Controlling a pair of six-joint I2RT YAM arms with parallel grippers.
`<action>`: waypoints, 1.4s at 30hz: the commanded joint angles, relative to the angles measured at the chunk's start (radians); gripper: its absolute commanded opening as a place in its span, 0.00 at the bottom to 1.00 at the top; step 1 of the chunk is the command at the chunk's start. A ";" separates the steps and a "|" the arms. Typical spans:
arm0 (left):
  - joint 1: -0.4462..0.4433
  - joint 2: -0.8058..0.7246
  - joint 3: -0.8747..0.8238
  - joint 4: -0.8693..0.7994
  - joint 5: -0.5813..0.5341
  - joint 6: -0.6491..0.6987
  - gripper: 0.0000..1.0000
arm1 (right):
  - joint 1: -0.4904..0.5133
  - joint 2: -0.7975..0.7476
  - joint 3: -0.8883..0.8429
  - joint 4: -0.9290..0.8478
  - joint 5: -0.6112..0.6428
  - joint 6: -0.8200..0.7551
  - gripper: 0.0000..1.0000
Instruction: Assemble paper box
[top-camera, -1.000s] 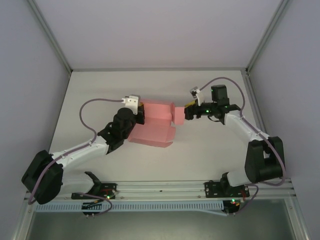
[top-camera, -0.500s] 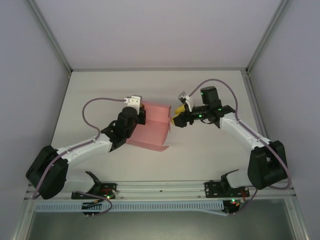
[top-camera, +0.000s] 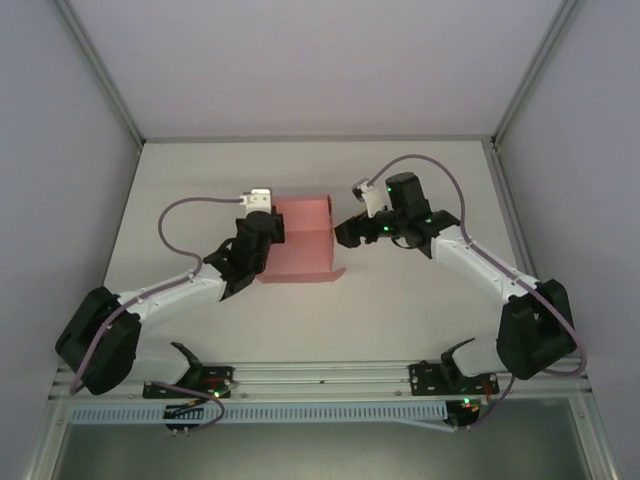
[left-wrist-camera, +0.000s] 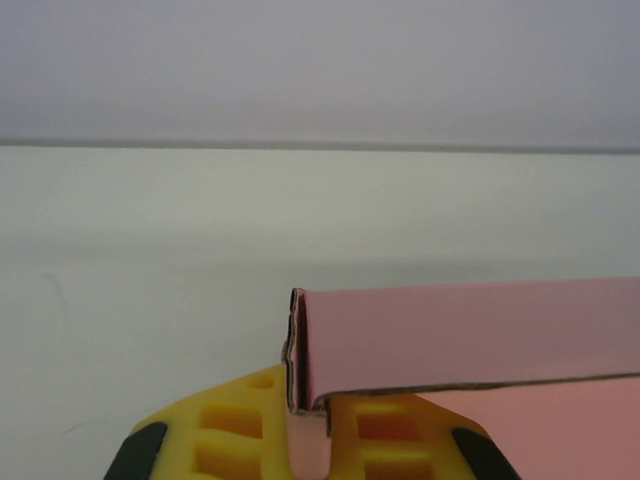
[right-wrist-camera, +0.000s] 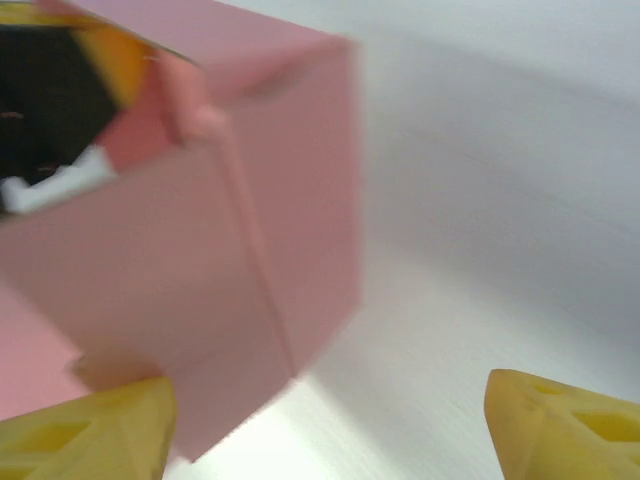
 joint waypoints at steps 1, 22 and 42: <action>0.003 -0.010 -0.014 0.079 -0.177 -0.072 0.00 | 0.008 -0.086 -0.040 -0.049 0.241 0.288 0.81; -0.011 -0.052 -0.073 0.394 -0.240 0.021 0.00 | 0.073 -0.065 -0.150 0.486 -0.063 0.676 0.36; 0.006 -0.263 -0.138 0.462 -0.039 -0.097 0.00 | 0.030 0.236 -0.470 1.576 -0.194 1.564 0.00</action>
